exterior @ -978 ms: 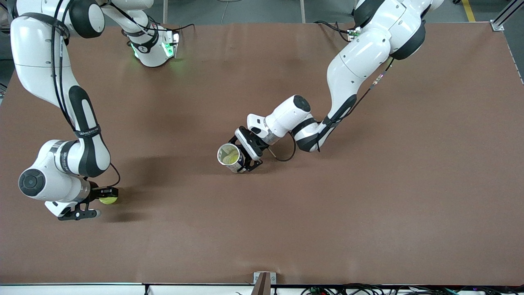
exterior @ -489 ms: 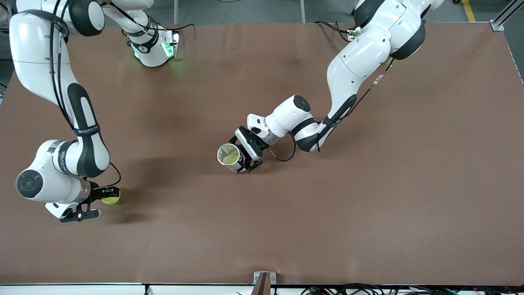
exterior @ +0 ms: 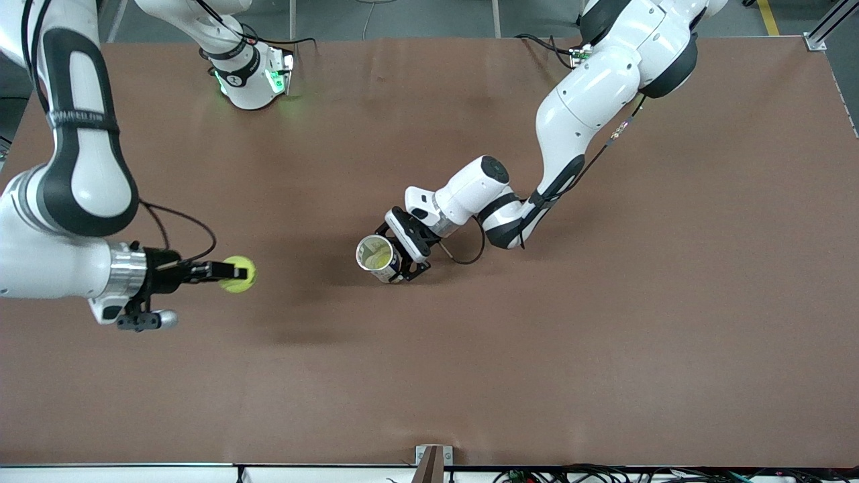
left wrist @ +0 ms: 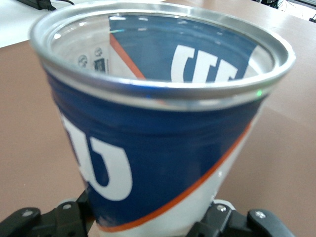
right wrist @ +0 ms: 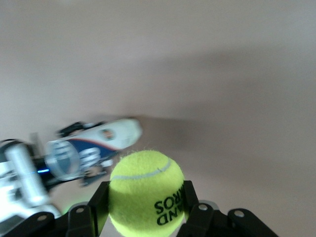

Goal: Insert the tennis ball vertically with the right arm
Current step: 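Grasp the second tennis ball with the right gripper and lift it, then carry the second ball to the can opening and push it in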

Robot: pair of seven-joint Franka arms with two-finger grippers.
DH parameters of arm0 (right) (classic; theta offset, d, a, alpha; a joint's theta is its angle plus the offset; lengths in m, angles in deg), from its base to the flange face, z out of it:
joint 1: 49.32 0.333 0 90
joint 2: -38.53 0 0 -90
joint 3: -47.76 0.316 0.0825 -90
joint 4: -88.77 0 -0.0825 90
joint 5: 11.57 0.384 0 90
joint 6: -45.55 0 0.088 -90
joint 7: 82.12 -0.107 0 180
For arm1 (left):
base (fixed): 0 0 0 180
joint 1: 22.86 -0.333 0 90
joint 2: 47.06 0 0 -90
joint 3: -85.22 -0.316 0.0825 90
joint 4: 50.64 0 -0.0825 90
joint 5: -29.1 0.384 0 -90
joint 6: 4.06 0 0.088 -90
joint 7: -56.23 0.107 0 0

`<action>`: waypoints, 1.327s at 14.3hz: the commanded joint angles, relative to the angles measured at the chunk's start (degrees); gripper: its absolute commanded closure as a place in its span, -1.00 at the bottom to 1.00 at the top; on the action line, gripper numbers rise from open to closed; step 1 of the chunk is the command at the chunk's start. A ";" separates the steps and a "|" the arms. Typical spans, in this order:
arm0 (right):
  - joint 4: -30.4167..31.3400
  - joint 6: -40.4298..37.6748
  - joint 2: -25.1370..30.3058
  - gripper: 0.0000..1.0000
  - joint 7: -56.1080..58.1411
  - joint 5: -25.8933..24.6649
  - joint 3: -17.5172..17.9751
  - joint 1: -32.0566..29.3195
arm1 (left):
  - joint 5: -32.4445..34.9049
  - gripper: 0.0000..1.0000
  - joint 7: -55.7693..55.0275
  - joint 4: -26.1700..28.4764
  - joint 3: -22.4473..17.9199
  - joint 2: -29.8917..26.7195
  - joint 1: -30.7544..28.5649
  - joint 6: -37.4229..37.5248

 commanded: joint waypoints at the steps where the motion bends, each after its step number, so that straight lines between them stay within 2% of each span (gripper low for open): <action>1: 1.41 0.92 0.65 0.69 -5.59 7.34 0.03 4.81 | -0.28 -0.55 0.47 -1.12 -0.67 0.86 0.87 -0.47; 2: 1.41 1.01 0.57 0.69 -5.78 9.20 -0.14 6.83 | -0.28 -0.55 0.47 -1.12 -0.67 0.86 0.79 -0.47; 4: 1.41 1.89 0.30 0.68 -5.78 8.96 -0.23 9.74 | -0.28 -0.55 0.47 -1.12 -0.76 0.77 0.79 -0.47; 12: 1.59 12.16 -2.95 0.67 -5.69 8.78 -0.23 14.66 | -0.28 -0.55 0.47 -1.03 -0.76 0.86 0.79 -0.47; 19: 2.56 12.26 -2.95 0.62 -5.60 7.02 -0.32 16.69 | -0.28 -0.55 0.47 -1.12 -1.81 0.77 0.88 -0.47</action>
